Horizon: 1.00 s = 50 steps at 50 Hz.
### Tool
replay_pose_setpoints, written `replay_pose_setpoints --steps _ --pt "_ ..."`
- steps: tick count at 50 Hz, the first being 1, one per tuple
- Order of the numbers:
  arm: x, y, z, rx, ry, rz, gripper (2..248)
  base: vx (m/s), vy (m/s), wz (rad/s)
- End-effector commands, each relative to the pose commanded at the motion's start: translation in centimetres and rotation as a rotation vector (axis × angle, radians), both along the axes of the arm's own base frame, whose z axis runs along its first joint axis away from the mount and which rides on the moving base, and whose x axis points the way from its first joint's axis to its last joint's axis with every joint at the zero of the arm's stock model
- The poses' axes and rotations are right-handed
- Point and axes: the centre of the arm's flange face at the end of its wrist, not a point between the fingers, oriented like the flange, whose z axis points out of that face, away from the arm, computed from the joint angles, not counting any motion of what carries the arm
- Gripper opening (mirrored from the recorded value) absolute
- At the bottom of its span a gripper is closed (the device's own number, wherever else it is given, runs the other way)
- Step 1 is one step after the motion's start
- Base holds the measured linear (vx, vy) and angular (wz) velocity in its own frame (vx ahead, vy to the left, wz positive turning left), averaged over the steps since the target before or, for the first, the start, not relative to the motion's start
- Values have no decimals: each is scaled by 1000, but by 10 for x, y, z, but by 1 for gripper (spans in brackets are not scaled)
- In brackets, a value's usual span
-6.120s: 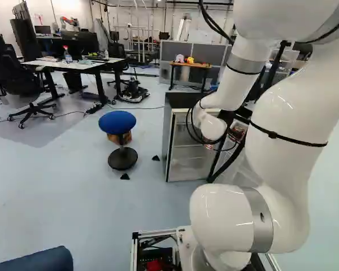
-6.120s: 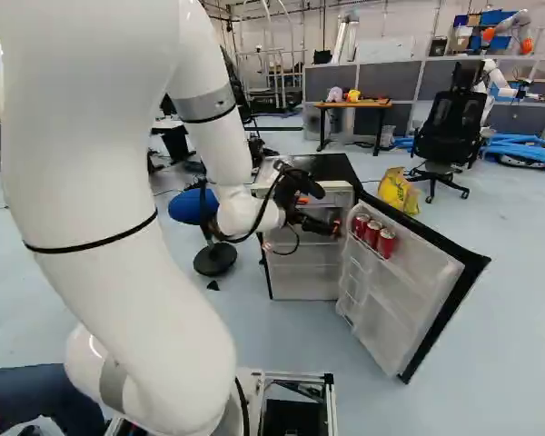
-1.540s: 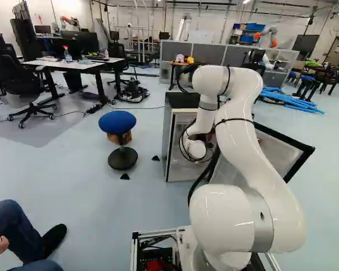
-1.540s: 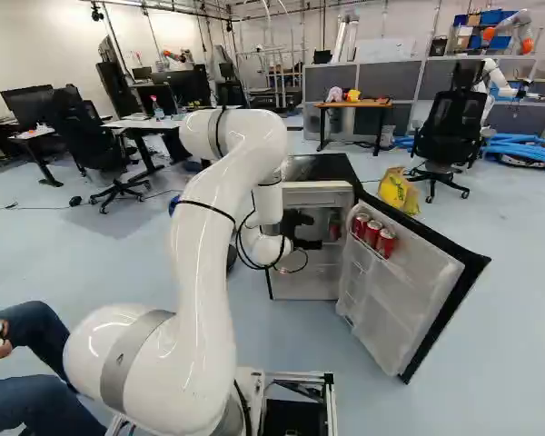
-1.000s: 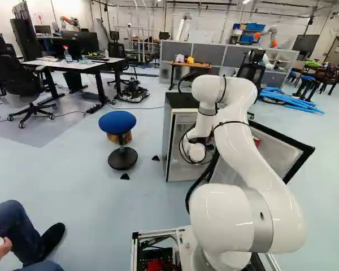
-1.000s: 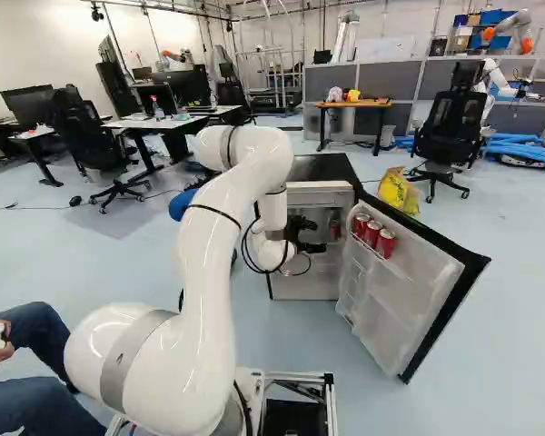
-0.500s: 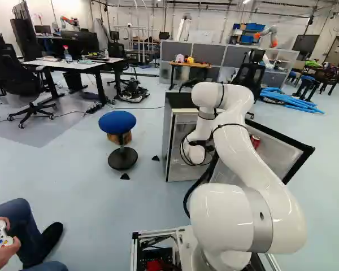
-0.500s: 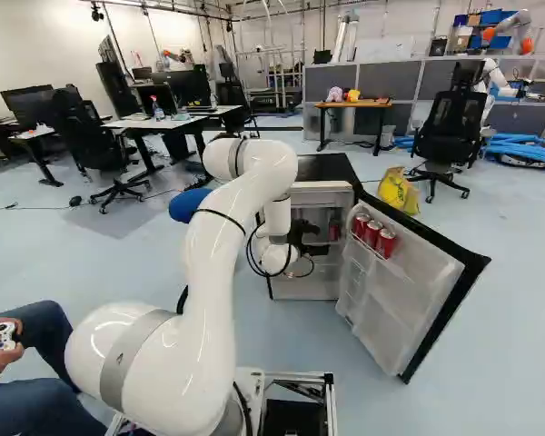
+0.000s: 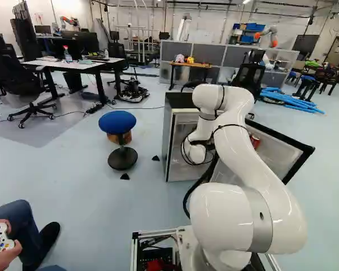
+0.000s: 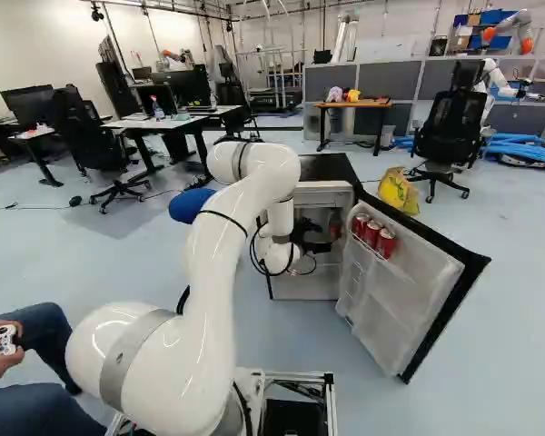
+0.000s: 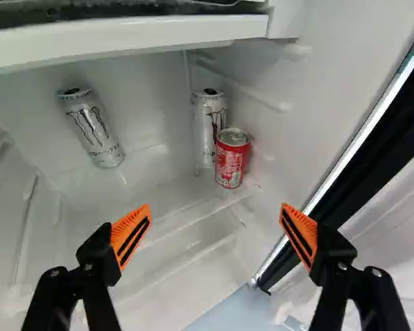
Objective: Grab a drink from the fridge
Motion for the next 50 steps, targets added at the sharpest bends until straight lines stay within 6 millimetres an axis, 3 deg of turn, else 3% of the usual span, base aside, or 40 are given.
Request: replay_pose_setpoints --steps 24,50 --pt "25 -9 -34 -13 -40 12 247 0 0 0" --pt "42 -28 -42 -24 -79 10 247 0 0 0"
